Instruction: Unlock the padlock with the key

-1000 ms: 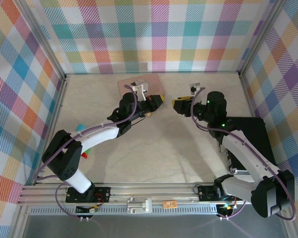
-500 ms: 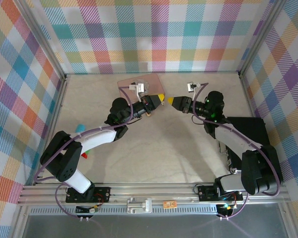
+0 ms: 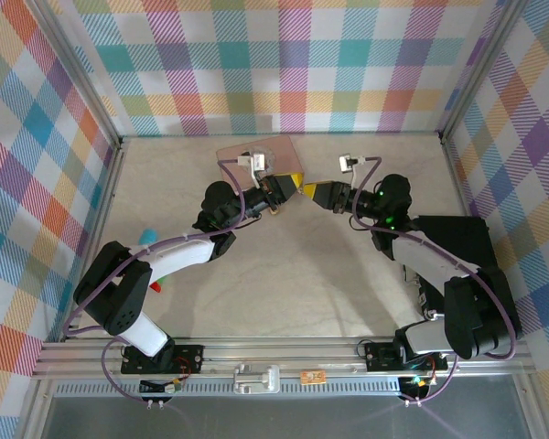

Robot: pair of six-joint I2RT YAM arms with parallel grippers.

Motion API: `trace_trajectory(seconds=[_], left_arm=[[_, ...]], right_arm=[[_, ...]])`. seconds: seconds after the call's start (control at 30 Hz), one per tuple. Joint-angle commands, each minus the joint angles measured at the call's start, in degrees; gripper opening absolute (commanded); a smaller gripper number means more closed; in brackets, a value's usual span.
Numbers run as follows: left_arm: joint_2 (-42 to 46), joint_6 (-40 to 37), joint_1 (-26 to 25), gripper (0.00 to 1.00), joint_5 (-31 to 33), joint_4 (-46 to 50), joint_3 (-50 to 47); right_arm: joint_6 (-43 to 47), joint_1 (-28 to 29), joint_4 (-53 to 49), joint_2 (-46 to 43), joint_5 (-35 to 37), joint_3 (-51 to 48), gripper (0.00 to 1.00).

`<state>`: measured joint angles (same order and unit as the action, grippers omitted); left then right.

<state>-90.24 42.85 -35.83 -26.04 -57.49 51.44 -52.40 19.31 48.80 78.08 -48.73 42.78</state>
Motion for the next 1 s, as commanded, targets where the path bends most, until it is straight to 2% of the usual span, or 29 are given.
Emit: trace_trajectory(seconds=[0.0, 0.37, 0.6, 0.77, 0.8, 0.83, 0.9, 0.93, 0.97], left_arm=[[-0.2, 0.8, 0.3, 0.00, -0.4, -5.0, -0.6], [-1.4, 3.2, -0.1, 0.00, -0.2, -8.5, -1.3], [-2.4, 4.9, -0.3, 0.00, -0.3, -10.7, -1.7], [-3.6, 7.4, -0.3, 0.00, -0.4, -13.2, -2.1], [-3.6, 7.9, -0.3, 0.12, 0.0, -13.4, -2.2], [-3.3, 7.9, -0.2, 0.30, 0.8, -13.1, -2.5], [-1.9, 7.3, 0.4, 0.83, 3.3, -11.3, -3.3], [-0.8, 6.6, 0.7, 1.00, 5.1, -9.0, -3.8], [0.4, 5.7, 1.2, 1.00, 6.3, -6.5, -4.1]], right_arm=[[-0.6, 0.8, 3.5, 0.3, -0.8, -0.5, 0.35], [-3.8, 1.6, 9.2, 4.1, -0.3, -0.2, 0.24], [-4.7, 1.6, 11.7, 5.7, -0.2, -0.6, 0.00], [-4.2, 1.6, 11.4, 6.4, 0.3, -0.4, 0.00], [-4.0, 1.6, 11.4, 6.5, 0.0, -0.2, 0.00], [-3.7, 1.6, 10.8, 6.7, -0.2, -0.2, 0.00], [-2.3, 1.5, 8.6, 6.4, -0.3, -0.1, 0.00], [-1.0, 1.5, 6.7, 6.0, -0.3, -0.2, 0.00], [0.6, 1.5, 4.8, 5.4, -0.2, -0.2, 0.00]])
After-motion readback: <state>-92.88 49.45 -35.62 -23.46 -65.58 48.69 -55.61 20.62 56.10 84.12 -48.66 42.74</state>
